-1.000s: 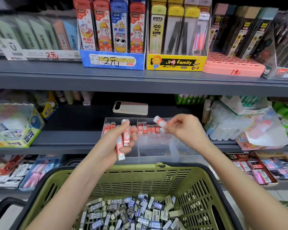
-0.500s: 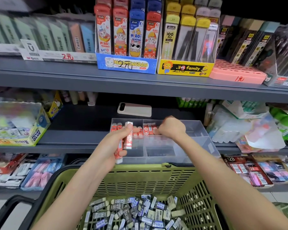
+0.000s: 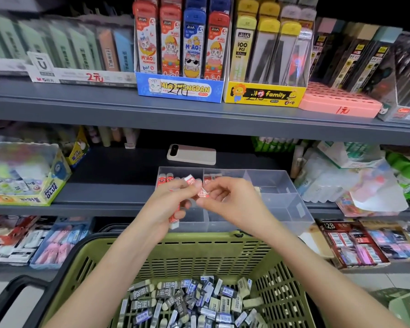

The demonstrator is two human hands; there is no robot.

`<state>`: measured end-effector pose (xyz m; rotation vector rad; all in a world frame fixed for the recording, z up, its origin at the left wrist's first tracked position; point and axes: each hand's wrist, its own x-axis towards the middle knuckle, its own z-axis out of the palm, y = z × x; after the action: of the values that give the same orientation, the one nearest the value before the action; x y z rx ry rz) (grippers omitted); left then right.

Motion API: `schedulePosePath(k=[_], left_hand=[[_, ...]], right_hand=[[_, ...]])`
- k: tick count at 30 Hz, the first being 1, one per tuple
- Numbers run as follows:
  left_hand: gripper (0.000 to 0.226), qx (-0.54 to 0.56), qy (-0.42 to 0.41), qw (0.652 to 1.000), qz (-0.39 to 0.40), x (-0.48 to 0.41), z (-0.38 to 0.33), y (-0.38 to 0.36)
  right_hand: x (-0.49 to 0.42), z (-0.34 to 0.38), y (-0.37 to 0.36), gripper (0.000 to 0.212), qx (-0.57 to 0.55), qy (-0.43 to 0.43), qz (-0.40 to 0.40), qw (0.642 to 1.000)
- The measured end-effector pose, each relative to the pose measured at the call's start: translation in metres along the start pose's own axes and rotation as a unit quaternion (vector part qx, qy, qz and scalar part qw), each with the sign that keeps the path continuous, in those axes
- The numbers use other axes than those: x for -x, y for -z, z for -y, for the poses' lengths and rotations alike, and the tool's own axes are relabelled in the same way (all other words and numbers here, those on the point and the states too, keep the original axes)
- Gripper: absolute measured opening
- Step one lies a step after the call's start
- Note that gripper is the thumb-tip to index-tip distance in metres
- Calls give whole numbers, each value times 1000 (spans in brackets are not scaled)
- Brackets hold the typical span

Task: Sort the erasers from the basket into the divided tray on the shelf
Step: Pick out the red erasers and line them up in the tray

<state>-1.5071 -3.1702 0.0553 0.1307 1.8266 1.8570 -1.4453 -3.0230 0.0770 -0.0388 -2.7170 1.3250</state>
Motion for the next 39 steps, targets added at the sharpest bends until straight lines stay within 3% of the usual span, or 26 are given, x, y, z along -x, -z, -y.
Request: schedulePosePath(k=[2,4,7,10,12,15,20,24,26,28,29,32,36,39], left_hand=[[26,-12,-3,1000,1,-1,0,-8],[20,3,0,1000,1,-2,-1,-16],[17,136,42,990,-4,-8,-5,-20],[25,267,77,961,-9,-11,-6,-15],[33,281,76,957,-11,-12,-5,-10],[37,269,72,961,-5,-12,1,-6],[29,254,33,967,8,-11,9,-2],[16,255,0,967,9,-10,8,-5],[14,256,-14,966,9,-10,8,-7],[13,260,-27,965,9,-10,7,-10],[12,262,-33,964,5,-11,7,-12],[9,290,-48,956,-9,-13,7,-21],[11,295,-66,953,-3,-11,10,-40],[21,98,-115,988,-18,-10,17,-47]], right_hand=[[2,-4,-1,11,85,12,-49,995],[-3,-14,9,12,63,-27,-104,992],[-21,-33,32,16,87,-116,-151,978],[-44,-47,37,33,170,-180,-129,960],[-58,-54,32,42,228,-215,-98,944],[-71,-61,24,34,283,-246,-76,924],[-72,-65,10,20,298,-234,-73,923],[-66,-64,12,25,329,-192,-41,924],[-57,-58,17,34,369,-138,-68,916],[-41,-48,17,39,310,-64,-123,941],[-30,-40,15,38,217,-45,-126,967],[1,-17,4,21,-22,-29,-48,998],[14,-22,-4,11,-156,-68,-99,980],[14,-33,2,13,-303,-110,-136,937]])
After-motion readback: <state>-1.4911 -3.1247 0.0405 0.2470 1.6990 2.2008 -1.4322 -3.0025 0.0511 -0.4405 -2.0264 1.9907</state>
